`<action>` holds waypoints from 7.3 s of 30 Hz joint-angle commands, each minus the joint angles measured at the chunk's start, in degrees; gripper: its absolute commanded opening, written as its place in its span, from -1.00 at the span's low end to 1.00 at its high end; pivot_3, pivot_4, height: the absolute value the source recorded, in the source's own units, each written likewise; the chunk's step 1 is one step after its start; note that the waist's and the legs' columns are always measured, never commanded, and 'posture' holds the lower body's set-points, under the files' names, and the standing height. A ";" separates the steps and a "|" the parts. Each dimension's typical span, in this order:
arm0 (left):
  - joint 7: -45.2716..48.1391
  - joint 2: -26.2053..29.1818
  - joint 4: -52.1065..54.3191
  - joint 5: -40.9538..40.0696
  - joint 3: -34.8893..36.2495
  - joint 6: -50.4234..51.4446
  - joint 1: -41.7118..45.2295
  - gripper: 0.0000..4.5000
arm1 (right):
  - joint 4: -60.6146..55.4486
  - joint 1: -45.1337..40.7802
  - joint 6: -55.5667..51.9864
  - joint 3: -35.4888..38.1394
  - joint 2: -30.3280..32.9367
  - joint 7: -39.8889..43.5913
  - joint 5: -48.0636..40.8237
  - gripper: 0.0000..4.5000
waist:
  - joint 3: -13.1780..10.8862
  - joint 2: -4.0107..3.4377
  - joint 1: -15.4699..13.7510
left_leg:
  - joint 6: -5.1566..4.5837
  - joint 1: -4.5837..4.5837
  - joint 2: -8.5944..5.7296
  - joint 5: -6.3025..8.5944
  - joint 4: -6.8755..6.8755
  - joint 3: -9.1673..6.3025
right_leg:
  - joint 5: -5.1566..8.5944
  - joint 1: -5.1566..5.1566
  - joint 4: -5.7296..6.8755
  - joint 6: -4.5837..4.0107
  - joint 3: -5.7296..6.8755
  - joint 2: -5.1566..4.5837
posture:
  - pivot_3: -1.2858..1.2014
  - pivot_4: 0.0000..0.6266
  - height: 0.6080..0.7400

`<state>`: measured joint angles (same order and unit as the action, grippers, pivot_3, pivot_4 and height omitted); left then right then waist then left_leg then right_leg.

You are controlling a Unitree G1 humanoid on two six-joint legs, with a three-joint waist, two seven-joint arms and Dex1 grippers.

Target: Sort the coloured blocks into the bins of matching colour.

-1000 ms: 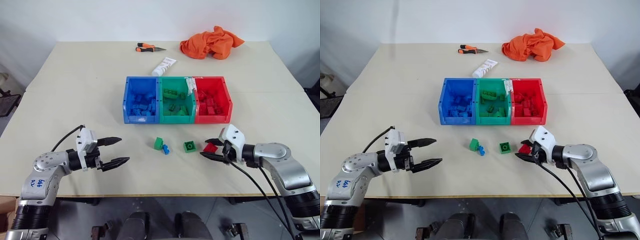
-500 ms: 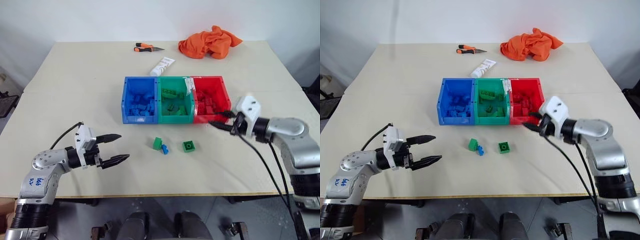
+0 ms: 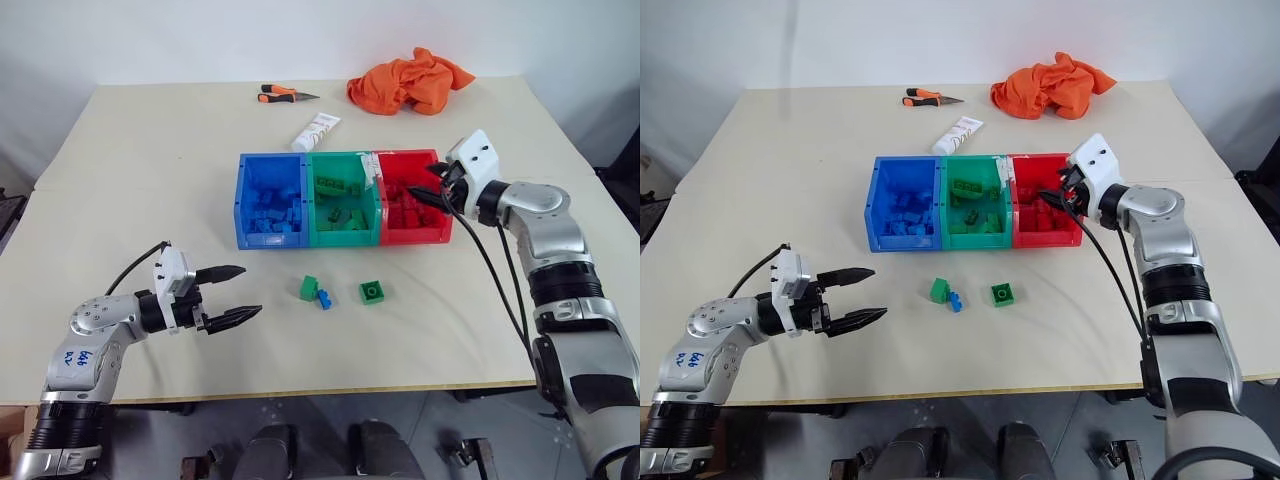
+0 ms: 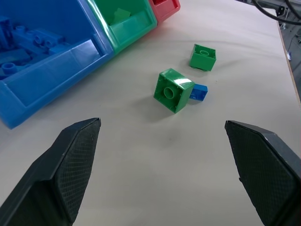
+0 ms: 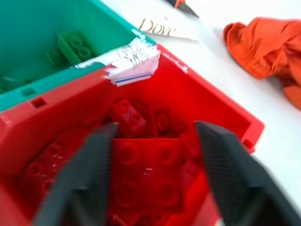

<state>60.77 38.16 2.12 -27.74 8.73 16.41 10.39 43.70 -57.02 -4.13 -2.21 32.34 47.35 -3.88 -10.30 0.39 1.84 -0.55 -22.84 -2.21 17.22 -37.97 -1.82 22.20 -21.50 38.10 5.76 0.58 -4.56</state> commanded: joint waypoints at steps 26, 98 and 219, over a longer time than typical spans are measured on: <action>3.69 0.40 -3.76 0.21 -0.91 -1.96 3.42 1.00 | -42.95 55.01 -5.99 27.83 29.22 30.86 -18.93 0.99 | 0.00 -0.02 -1.49 | -0.04 0.02 -0.01 0.02 -0.20 -0.14 | 0.00 0.36 -0.30 0.00 0.13 0.00 | 0.03 -0.52 1.00; 19.09 -3.14 -14.40 -5.58 4.32 -18.92 3.42 1.00 | 1.43 -7.56 7.43 -3.87 -11.22 0.59 0.94 0.96 | -0.01 -0.03 0.33 | 0.07 0.30 0.03 0.07 0.05 -0.15 | 0.01 0.24 -0.01 -0.02 0.23 -0.02 | 0.03 -0.52 1.00; -22.93 -16.13 7.52 21.33 -29.24 5.84 8.07 0.35 | -48.79 44.40 -10.03 14.87 19.01 21.22 -24.23 0.98 | -0.04 -0.05 -3.24 | 0.02 0.52 -0.05 0.06 -0.03 -0.52 | 0.02 1.12 -0.81 -0.03 0.34 0.03 | 0.03 -0.52 1.00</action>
<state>37.66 22.46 9.31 -6.72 -20.64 23.43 18.89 -3.33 -12.67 -14.11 9.97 50.51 68.90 -27.06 -10.34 0.34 -1.40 -0.54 -22.32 -2.27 17.28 -37.99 -2.35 22.21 -20.38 37.30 5.73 0.92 -4.54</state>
